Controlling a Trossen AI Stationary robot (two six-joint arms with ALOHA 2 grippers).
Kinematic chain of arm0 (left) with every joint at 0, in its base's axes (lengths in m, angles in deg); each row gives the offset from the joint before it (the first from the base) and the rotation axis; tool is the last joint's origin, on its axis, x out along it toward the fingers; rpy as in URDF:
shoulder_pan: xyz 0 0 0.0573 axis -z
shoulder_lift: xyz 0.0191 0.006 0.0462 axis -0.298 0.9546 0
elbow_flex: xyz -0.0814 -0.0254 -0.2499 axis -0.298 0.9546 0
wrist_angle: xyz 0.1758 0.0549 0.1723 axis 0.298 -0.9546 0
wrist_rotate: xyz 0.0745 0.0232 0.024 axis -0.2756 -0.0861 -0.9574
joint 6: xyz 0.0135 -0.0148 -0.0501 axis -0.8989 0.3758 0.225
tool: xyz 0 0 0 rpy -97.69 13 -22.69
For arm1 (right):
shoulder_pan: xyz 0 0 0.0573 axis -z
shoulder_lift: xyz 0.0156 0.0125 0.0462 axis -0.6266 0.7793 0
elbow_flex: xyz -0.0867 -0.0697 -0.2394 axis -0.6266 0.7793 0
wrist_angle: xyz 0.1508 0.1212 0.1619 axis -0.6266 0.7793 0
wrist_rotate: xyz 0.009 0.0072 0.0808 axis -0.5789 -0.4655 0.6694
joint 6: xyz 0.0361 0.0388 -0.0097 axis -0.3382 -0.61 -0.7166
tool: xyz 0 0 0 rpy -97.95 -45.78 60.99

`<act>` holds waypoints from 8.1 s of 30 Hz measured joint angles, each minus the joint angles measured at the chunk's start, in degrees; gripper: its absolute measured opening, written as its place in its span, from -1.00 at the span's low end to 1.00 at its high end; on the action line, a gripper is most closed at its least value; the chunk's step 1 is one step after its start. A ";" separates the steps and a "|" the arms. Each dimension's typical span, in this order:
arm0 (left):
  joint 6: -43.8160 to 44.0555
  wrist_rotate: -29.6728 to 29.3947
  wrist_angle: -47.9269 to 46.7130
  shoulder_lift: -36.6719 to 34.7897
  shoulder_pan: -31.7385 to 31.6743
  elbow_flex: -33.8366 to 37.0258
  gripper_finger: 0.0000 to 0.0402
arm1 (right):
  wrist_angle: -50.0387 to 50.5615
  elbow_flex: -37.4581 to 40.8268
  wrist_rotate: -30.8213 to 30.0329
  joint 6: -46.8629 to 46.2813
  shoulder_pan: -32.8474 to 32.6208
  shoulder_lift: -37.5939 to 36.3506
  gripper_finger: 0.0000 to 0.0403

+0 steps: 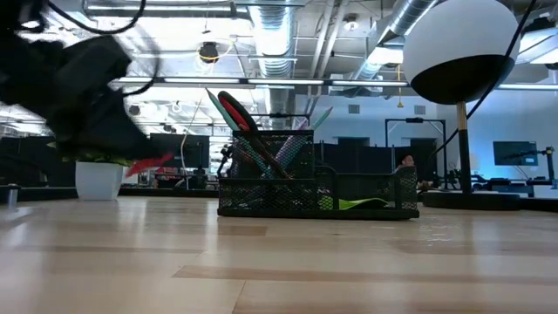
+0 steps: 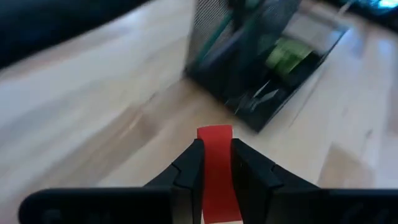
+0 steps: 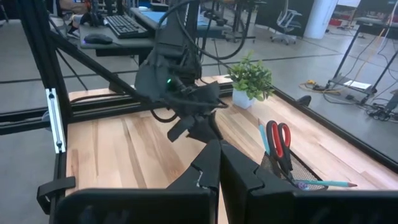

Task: Pick and place office supplies into organizer
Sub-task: Put the red eraser into the desk organizer, then return to Home Position

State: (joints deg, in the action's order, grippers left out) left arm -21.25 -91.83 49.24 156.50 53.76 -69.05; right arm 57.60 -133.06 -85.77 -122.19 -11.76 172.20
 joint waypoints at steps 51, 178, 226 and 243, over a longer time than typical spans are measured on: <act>-47.19 16.29 9.84 18.93 -17.24 -21.55 -0.38 | 1.57 0.00 -0.20 0.50 -0.29 0.00 -1.00; -70.29 19.86 5.14 -85.13 2.06 26.62 -0.45 | -58.89 93.77 48.33 39.93 28.63 -93.94 -1.00; -68.06 19.22 0.63 -84.21 2.89 26.27 -0.45 | -37.88 93.04 46.49 32.98 27.82 -106.79 -1.00; -68.58 19.22 0.63 -84.21 2.87 26.27 -0.45 | -37.88 93.02 46.49 32.96 27.82 -106.79 -1.00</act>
State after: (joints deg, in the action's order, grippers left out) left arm -89.83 -72.61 49.86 72.28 56.63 -42.78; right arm 19.72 -40.03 -39.28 -89.23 16.06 65.41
